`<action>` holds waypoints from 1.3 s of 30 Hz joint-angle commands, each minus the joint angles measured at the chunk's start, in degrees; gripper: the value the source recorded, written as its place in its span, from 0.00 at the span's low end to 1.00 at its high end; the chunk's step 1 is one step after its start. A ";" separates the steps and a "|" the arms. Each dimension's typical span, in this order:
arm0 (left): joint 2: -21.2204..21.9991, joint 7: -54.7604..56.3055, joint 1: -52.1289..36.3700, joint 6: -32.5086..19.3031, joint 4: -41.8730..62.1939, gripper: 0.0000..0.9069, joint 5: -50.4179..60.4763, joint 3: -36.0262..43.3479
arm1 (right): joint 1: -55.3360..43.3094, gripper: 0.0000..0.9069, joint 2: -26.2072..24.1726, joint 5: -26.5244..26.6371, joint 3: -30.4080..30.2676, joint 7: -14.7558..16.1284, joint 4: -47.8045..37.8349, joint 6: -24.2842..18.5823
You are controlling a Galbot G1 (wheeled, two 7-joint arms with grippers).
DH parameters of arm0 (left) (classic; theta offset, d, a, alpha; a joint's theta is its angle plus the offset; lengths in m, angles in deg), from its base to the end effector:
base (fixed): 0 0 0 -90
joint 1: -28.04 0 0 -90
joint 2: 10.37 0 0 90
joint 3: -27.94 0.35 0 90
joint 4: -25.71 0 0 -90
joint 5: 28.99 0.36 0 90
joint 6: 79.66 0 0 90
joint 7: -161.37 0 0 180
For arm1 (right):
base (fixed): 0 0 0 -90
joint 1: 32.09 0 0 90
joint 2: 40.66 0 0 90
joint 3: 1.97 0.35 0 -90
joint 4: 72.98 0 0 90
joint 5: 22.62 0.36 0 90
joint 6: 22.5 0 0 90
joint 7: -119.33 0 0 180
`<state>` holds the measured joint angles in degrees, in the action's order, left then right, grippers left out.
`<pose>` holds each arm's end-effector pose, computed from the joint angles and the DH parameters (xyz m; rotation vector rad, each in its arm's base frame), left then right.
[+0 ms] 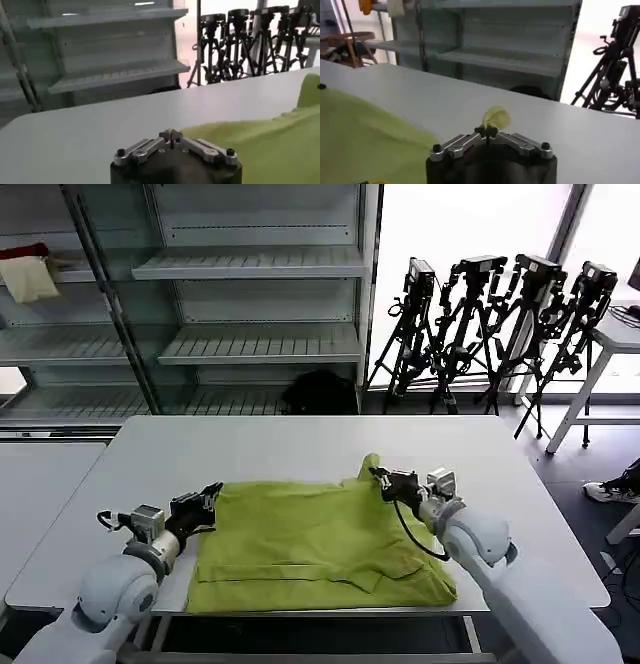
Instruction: Fold and organize the clothes.
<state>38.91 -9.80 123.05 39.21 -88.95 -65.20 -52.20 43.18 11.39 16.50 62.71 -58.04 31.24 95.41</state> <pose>0.3047 0.0879 -0.2154 -0.3266 -2.7749 -0.2095 0.3809 -0.0432 -0.2080 0.7569 -2.7274 0.1469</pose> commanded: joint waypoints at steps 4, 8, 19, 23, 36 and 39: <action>-1.20 2.11 5.82 2.63 -8.71 0.00 4.16 -1.01 | 9.85 0.00 -4.87 1.16 5.15 -0.30 11.51 -0.95; -1.07 3.52 7.52 3.30 -9.66 0.00 6.24 -1.76 | 12.38 0.00 -5.62 1.15 5.84 -0.51 13.47 -1.79; -0.96 2.24 17.32 3.52 -13.58 0.00 11.84 -8.42 | 18.09 0.00 -6.61 0.98 6.94 -1.36 15.63 -3.12; -0.62 1.59 19.75 3.06 -15.03 0.00 12.76 -8.94 | 20.81 0.00 -7.27 0.76 7.71 -1.33 16.99 -3.62; 1.39 1.35 23.60 1.13 -14.96 0.00 16.39 -7.03 | 32.19 0.00 -9.56 -0.04 11.75 -3.56 22.10 -5.56; 1.77 1.61 24.56 0.75 -15.28 0.00 17.02 -6.93 | 33.43 0.00 -9.37 -0.65 12.04 -3.84 22.02 -5.68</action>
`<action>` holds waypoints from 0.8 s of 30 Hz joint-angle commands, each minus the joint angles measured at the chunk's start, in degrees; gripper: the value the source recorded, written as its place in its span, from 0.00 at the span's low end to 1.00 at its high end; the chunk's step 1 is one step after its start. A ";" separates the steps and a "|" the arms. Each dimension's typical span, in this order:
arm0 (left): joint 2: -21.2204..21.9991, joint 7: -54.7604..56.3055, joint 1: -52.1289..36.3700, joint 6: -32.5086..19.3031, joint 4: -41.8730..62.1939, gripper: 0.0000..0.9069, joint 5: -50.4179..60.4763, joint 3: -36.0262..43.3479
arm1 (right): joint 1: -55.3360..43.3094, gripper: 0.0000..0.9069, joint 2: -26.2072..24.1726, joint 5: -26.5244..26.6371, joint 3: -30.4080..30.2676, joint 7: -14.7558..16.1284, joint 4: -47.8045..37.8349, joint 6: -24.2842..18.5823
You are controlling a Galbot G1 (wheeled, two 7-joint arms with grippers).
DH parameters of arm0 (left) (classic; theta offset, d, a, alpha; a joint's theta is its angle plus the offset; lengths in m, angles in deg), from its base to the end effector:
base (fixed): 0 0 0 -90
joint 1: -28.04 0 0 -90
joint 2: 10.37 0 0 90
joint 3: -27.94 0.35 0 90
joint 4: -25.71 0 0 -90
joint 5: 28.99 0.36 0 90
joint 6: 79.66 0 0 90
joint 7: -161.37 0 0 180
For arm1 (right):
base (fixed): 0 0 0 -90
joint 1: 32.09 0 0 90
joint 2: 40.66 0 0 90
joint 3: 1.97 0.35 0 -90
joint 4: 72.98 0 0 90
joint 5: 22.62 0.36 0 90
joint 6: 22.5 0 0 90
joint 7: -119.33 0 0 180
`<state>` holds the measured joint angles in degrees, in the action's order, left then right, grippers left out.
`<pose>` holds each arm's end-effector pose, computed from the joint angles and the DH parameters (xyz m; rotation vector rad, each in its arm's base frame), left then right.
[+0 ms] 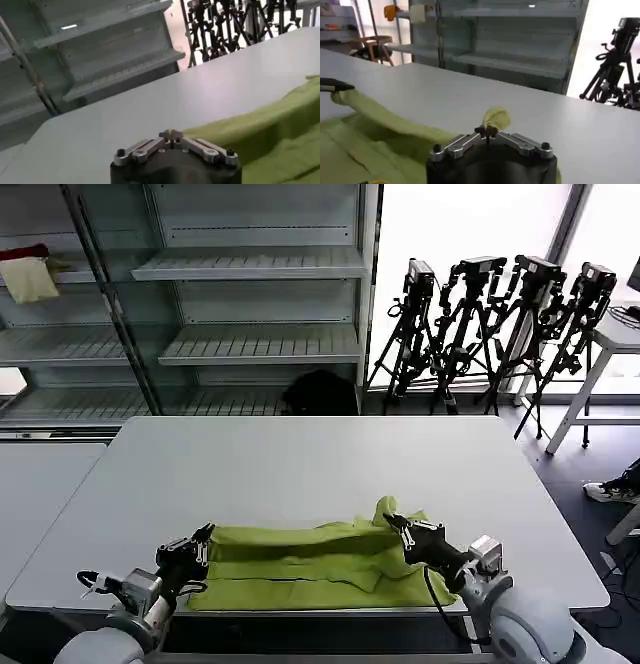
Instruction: Fold and organize the clothes.
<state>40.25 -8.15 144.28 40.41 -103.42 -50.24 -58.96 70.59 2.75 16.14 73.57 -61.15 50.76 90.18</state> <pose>0.2039 0.0662 -0.2170 -0.2781 -2.7230 -0.4603 0.2483 -0.0576 -0.2172 0.7872 -2.6947 0.1530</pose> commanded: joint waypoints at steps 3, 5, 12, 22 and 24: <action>0.72 0.29 4.00 -1.03 -0.80 0.00 2.47 -0.28 | 7.08 0.00 -0.73 -0.57 1.48 -0.93 2.28 -0.47; 0.94 0.55 4.28 -1.16 -0.77 0.00 2.58 -0.27 | 8.28 0.00 -0.69 -0.88 1.70 -0.93 2.56 -0.74; 2.09 1.01 4.19 -1.48 0.02 0.00 2.83 1.04 | 8.81 0.00 0.44 -1.11 1.19 -2.67 1.68 -1.38; 3.10 1.91 3.54 -2.23 1.31 0.01 3.23 2.33 | 9.26 0.00 2.03 -1.03 0.81 -7.54 1.23 -3.04; 3.23 1.96 3.43 -2.25 1.54 0.02 3.17 2.61 | 9.23 0.00 2.69 -0.95 0.49 -9.77 1.22 -3.61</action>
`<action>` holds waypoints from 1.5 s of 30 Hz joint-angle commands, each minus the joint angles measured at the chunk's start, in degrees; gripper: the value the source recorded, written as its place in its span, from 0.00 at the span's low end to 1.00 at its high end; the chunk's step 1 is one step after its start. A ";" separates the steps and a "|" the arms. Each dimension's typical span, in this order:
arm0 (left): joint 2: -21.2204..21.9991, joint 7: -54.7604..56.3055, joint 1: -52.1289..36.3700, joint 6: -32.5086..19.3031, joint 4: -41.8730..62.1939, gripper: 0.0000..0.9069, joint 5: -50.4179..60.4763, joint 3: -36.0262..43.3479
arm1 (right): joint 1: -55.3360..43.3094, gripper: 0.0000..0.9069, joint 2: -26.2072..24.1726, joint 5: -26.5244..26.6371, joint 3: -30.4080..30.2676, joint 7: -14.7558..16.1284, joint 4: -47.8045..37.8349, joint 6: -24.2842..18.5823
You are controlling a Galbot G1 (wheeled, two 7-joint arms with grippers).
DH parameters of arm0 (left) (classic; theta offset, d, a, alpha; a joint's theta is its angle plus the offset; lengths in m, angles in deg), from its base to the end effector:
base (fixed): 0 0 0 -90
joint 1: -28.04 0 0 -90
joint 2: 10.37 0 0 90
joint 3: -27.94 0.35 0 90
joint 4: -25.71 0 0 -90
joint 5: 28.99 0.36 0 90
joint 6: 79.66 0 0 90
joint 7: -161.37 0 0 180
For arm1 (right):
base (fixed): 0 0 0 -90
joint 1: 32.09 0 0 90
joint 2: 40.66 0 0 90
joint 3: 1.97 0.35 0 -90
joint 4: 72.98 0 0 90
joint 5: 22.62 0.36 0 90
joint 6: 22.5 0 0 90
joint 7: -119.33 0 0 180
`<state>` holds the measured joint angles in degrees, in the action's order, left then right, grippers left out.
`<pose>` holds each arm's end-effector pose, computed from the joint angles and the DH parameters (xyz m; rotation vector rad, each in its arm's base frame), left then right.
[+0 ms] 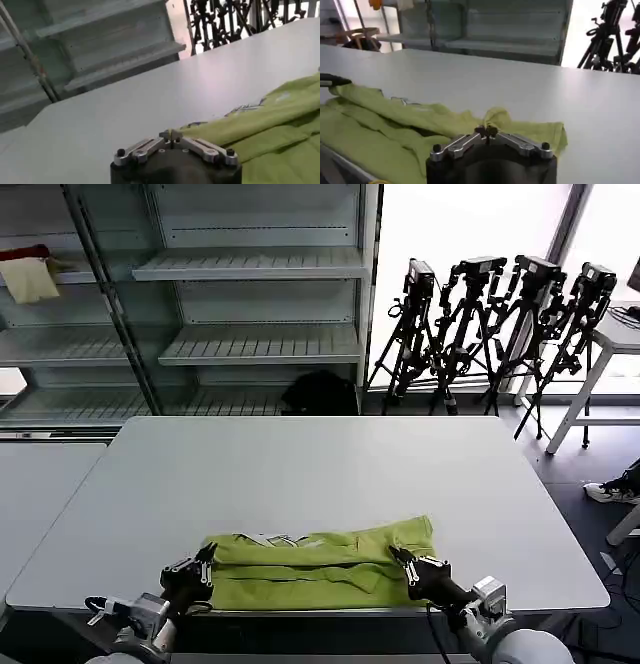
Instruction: Fold and organize the clothes.
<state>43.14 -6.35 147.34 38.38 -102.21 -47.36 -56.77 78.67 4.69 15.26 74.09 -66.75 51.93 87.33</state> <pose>0.1883 0.0555 -0.2422 -0.2437 -2.6973 -0.4308 0.2139 -0.0506 -0.2441 0.6560 -2.6809 0.0769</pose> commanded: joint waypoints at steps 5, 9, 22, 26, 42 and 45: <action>0.90 0.43 0.02 -0.23 0.94 0.03 0.31 0.97 | 1.03 0.00 2.67 0.16 -1.29 -10.86 0.06 -1.92; 1.01 0.41 -0.04 -0.22 1.02 0.02 0.48 1.19 | 2.20 0.02 4.21 -0.01 -2.58 -18.90 0.75 -2.56; 0.99 0.48 0.31 -0.18 1.04 0.50 1.81 1.59 | 2.03 1.00 8.93 -3.76 -5.28 -37.55 1.38 -3.81; 1.03 0.71 0.41 0.48 0.77 1.00 2.07 1.39 | 2.00 1.00 9.70 -4.25 -6.37 -41.30 1.91 -4.24; -1.25 4.31 4.72 2.81 -5.59 1.00 1.08 -3.13 | 5.49 1.00 8.09 -6.83 -2.00 -35.51 8.85 -4.39; 0.48 4.73 5.61 3.11 -6.89 1.00 0.50 -2.82 | 6.38 1.00 7.29 -5.99 0.44 -30.42 9.31 -4.47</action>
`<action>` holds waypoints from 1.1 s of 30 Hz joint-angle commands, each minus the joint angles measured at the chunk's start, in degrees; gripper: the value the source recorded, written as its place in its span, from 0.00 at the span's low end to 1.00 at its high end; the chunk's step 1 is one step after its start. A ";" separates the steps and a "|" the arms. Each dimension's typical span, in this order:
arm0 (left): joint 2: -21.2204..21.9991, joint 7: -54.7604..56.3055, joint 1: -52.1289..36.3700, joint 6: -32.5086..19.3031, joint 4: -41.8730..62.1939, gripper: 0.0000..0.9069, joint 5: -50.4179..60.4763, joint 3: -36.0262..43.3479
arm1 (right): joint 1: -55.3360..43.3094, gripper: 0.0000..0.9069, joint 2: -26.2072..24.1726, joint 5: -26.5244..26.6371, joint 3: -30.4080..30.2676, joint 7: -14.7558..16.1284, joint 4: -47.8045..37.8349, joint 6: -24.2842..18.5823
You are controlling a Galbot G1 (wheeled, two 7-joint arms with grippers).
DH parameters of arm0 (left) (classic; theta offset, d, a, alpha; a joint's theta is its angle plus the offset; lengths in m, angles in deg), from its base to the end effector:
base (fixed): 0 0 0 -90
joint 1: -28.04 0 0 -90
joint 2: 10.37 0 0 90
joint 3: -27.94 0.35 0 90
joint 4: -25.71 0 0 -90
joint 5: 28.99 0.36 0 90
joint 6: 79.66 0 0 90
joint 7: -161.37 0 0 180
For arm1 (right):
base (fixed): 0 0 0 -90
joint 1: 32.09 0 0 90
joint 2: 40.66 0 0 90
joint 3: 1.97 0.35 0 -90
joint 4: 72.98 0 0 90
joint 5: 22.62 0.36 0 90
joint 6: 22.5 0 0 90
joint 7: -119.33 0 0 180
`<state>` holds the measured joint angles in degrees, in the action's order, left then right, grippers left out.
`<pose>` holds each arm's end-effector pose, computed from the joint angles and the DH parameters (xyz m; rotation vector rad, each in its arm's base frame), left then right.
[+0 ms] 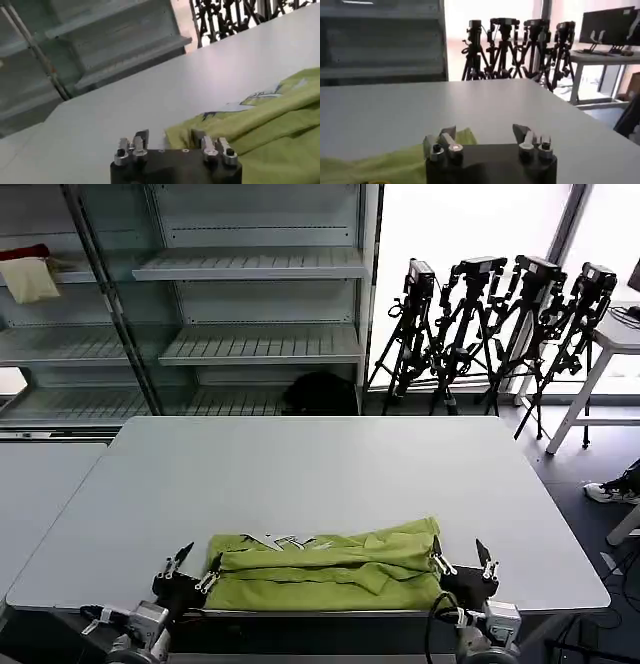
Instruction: Fold and organize the clothes.
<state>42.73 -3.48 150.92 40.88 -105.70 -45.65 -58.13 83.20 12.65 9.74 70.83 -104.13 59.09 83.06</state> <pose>0.1716 0.0524 -0.2307 -0.1808 -2.6729 -0.4938 0.1734 -0.0016 -0.2306 -0.1658 -2.8745 0.0091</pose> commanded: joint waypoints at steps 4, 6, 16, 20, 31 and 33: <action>1.82 3.05 3.83 0.37 -4.28 1.00 -2.25 -2.70 | 4.58 1.00 -2.08 1.76 9.68 15.37 2.52 -1.86; 1.96 3.91 4.94 -0.58 -4.35 1.00 -5.00 -3.86 | 5.35 1.00 -2.49 2.88 12.23 17.54 2.56 -2.35; 16.03 6.05 -1.69 -0.28 -4.01 1.00 -15.64 0.43 | 5.10 1.00 -2.62 3.80 17.80 27.26 -3.44 -11.03; 17.90 4.30 -1.76 -4.79 -0.88 1.00 -13.12 0.70 | 6.89 1.00 -3.65 7.29 21.64 29.83 -5.49 -14.75; 19.58 2.98 -1.49 -9.93 4.73 1.00 -9.03 1.68 | 11.52 1.00 -4.86 8.61 25.59 33.29 -9.65 -20.19; 19.95 3.18 -1.43 -9.94 5.28 1.00 -8.71 1.63 | 11.95 1.00 -4.81 8.58 25.89 33.30 -9.23 -20.34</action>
<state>59.45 0.06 150.05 33.71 -103.66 -55.49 -57.15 93.10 8.50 17.09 93.61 -74.32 52.14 66.38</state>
